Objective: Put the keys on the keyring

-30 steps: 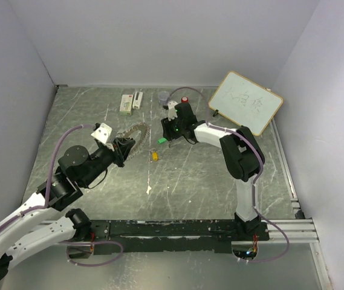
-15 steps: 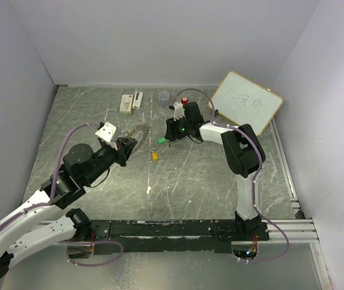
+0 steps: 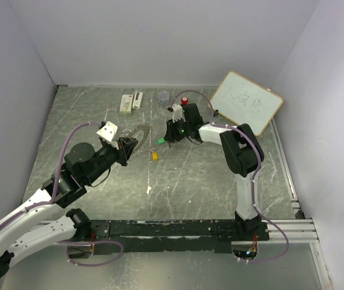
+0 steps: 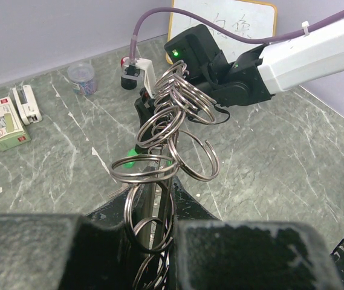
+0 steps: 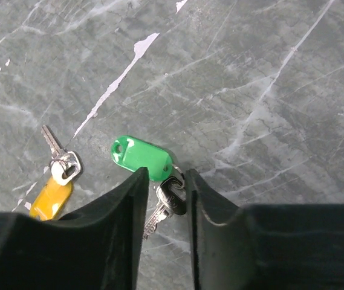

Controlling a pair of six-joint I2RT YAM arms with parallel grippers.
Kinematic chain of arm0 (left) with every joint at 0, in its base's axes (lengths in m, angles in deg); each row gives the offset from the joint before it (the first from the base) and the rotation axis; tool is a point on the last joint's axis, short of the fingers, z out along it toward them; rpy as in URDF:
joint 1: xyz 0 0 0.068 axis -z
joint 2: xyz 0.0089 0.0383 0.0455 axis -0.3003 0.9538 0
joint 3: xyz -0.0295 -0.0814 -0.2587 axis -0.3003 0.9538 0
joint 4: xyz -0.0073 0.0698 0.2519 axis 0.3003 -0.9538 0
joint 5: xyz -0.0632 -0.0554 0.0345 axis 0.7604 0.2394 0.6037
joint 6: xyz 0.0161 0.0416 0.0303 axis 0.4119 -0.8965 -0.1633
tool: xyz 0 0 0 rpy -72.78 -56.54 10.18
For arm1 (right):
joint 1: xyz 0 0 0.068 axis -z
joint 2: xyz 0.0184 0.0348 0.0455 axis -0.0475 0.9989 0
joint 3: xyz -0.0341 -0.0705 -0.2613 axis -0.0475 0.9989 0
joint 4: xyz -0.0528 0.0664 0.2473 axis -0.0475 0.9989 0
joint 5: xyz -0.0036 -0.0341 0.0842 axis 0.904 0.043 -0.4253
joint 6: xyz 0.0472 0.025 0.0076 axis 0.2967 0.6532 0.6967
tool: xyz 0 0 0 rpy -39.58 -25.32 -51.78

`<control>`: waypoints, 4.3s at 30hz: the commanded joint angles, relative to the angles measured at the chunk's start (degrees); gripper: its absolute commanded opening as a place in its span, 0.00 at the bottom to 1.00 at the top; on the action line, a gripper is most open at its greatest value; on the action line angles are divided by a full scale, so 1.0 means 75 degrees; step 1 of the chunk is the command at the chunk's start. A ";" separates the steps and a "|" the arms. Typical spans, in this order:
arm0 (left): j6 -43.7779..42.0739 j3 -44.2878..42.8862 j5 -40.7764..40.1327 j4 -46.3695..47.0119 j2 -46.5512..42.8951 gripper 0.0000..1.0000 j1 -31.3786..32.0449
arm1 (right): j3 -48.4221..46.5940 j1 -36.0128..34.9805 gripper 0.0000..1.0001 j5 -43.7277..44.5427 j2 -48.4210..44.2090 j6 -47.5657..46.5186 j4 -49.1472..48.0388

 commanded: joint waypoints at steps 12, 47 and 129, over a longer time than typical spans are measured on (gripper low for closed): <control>0.0091 -0.0240 0.0072 0.0397 -0.0101 0.07 -0.0062 | 0.0830 0.0010 0.00 0.0259 -0.0558 0.0119 -0.0789; -0.1020 0.0187 0.1382 0.2760 0.1422 0.07 -0.0115 | 0.2083 -0.0025 0.00 -0.0951 -0.7875 -0.0641 -0.0142; -0.3320 -0.0691 0.1921 0.2520 0.2298 0.07 -0.0125 | 0.2827 -0.0546 0.00 -0.1403 -0.8033 0.2338 -0.0677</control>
